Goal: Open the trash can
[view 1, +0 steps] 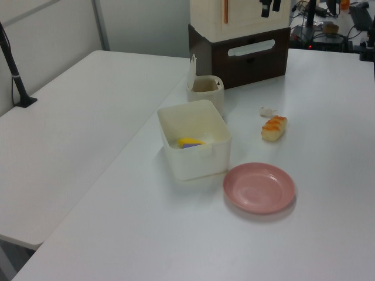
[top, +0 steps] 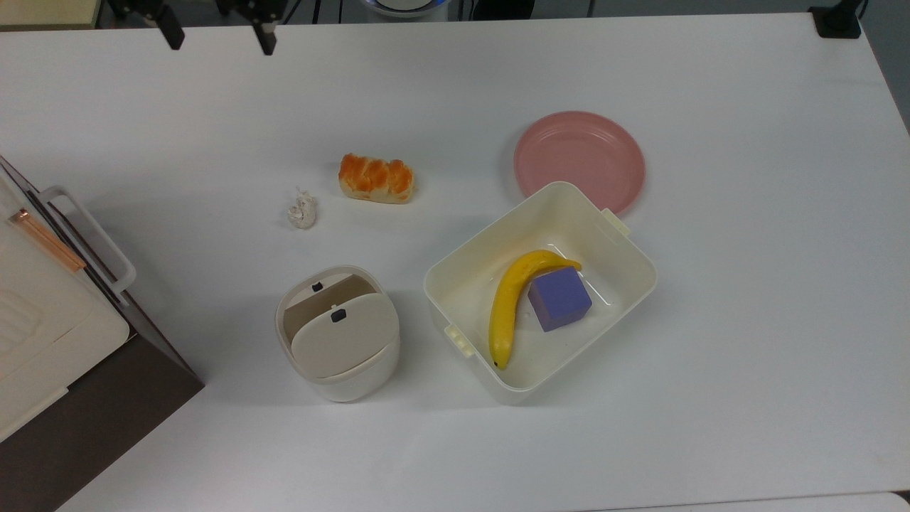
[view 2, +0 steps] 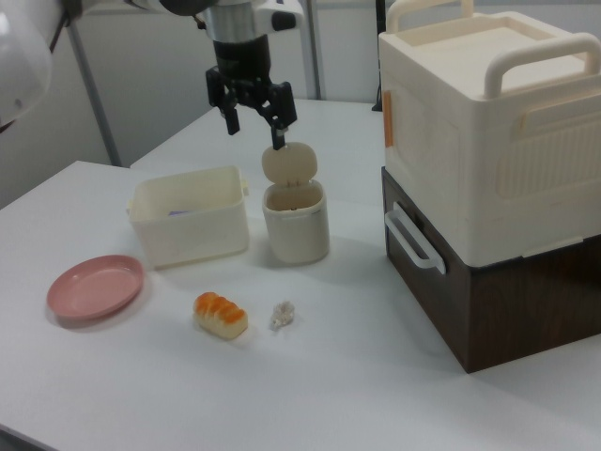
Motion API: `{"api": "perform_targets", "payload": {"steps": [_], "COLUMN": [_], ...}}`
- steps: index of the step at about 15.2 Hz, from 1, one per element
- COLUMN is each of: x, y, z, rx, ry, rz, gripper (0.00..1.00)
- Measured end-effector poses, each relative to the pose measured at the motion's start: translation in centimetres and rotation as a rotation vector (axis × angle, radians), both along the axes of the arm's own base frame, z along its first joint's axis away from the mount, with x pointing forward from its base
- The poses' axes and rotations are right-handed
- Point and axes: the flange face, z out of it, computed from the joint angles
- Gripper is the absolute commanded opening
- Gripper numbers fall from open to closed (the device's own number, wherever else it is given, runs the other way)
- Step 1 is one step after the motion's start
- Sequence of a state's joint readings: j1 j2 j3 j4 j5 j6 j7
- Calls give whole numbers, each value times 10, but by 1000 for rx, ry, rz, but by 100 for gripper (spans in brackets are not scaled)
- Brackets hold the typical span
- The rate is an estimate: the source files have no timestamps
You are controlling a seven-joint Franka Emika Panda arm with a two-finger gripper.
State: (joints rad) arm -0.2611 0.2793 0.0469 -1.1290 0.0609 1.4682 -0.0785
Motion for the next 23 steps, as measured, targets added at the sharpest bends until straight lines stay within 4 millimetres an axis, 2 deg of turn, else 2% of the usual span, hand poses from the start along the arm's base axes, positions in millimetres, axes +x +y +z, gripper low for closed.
{"api": "perform_targets", "payload": {"steps": [5,7,12,16,23], "x": [-2,-4,-20,-20,-26], "y": [44,55,62,73,77], "z": [-6,-6,-12,-28,-29], "rx": [7,5,4,3,2], "ry": [14,-21,-14,-12,-15], "rz": [-27,-57,-68,-53,-49], "gripper": [100,100,100,100,100]}}
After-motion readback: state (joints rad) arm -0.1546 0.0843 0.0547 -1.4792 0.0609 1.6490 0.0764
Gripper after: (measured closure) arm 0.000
